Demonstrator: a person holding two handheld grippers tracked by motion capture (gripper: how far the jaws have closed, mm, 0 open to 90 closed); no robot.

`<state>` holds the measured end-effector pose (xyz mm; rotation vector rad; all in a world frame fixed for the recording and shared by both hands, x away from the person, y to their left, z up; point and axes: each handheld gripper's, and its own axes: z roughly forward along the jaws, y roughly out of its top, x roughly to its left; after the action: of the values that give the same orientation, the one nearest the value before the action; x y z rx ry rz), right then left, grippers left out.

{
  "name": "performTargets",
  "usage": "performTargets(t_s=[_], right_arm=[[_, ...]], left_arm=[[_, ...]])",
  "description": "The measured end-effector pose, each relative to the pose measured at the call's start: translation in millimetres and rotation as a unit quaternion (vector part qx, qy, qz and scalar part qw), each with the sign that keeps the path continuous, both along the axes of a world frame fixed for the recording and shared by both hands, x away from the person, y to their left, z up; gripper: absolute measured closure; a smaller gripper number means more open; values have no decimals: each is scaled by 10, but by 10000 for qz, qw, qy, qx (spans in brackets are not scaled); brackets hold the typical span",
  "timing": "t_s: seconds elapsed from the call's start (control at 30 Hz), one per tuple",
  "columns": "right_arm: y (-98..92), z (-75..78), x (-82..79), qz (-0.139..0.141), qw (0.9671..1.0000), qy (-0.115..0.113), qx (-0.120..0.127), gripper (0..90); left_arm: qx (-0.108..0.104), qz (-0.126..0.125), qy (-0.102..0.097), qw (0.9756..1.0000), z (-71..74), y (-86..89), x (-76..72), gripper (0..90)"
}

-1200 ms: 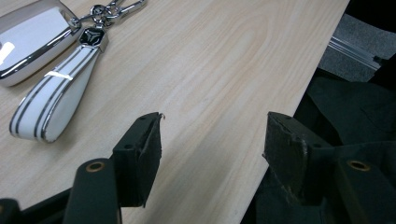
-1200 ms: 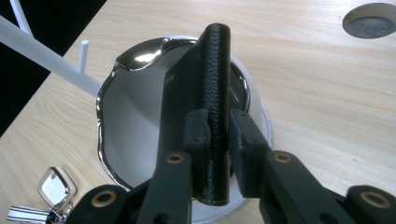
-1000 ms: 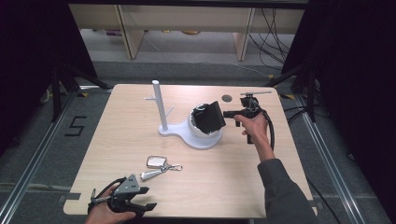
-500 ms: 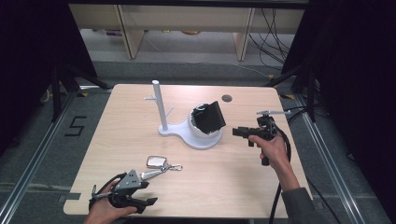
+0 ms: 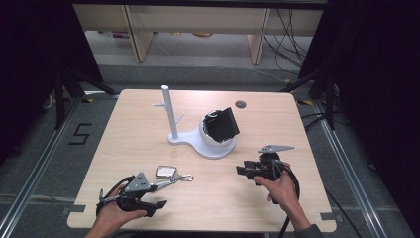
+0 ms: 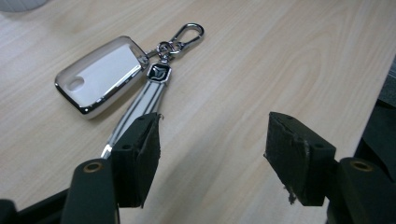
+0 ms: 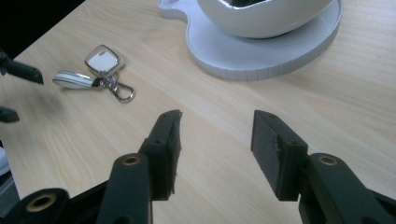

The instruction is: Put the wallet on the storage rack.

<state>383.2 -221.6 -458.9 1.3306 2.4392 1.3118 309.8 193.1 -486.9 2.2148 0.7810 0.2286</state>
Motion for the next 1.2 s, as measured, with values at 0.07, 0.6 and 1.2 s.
performTargets(t_s=[0.07, 0.6, 1.2], right_arm=[[39, -15, -66, -112, 9999, 45, 37, 502], [112, -192, -224, 127, 9999, 48, 10, 429], [184, -264, -370, 310, 9990, 297, -83, 416]], left_arm=[[11, 14, -37, 10000, 16, -4, 54, 352], [174, -157, -97, 9997, 44, -127, 239, 331], [705, -777, -377, 9938, 231, -366, 628, 334]])
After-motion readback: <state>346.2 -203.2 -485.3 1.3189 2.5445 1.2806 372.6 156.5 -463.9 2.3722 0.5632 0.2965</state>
